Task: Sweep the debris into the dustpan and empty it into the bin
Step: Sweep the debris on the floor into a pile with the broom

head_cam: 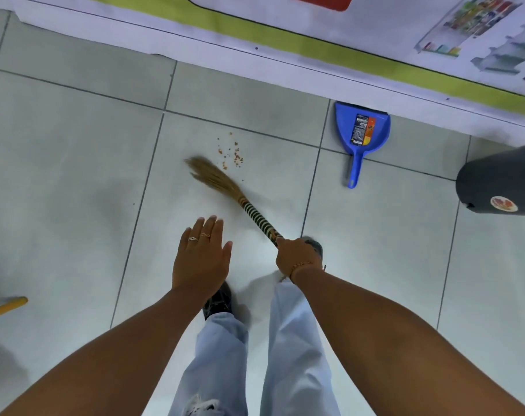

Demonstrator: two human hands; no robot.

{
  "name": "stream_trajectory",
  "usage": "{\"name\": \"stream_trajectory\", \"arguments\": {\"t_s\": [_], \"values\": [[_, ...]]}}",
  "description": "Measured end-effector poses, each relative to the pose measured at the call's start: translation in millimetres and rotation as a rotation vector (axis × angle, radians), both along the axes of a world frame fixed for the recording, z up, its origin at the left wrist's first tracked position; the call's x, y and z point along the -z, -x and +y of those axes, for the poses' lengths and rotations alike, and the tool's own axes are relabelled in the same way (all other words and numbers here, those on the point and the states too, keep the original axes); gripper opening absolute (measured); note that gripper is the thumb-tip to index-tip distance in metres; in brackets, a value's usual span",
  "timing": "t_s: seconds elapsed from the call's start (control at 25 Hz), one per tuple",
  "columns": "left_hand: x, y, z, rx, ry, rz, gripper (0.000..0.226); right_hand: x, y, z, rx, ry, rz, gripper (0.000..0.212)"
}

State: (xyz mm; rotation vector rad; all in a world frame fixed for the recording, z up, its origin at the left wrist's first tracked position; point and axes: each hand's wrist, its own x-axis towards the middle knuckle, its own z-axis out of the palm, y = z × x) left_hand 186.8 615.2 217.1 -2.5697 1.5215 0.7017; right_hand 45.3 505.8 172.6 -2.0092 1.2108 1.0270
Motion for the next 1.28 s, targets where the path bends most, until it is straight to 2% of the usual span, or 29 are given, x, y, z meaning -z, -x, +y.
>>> {"name": "stream_trajectory", "arguments": {"t_s": [0.12, 0.32, 0.52, 0.72, 1.04, 1.28], "values": [[-3.3, 17.9, -28.2, -0.024, -0.014, -0.006, 0.048, -8.5, 15.3, -39.0, -0.052, 0.018, -0.032, 0.041], [-12.5, 37.0, -86.2, -0.122, -0.018, -0.01, 0.043, -32.1, 60.4, -77.6, -0.295, -0.056, -0.137, 0.054], [-20.7, 51.0, -152.8, -0.167, 0.051, 0.02, 0.045, -31.9, 73.4, -143.6, -0.519, -0.069, 0.028, 0.041], [-16.7, 56.5, -176.1, -0.18, 0.032, 0.027, 0.047, -24.6, 69.9, -191.5, -0.468, 0.037, 0.132, 0.04], [-16.5, 71.1, -163.5, -0.191, -0.067, 0.037, 0.049, -14.1, 61.5, -229.5, -0.5, 0.118, 0.11, 0.042], [-23.9, 72.1, -166.0, -0.172, -0.044, 0.004, 0.047, -31.5, 79.2, -220.6, -0.529, 0.11, -0.053, 0.049]]}}
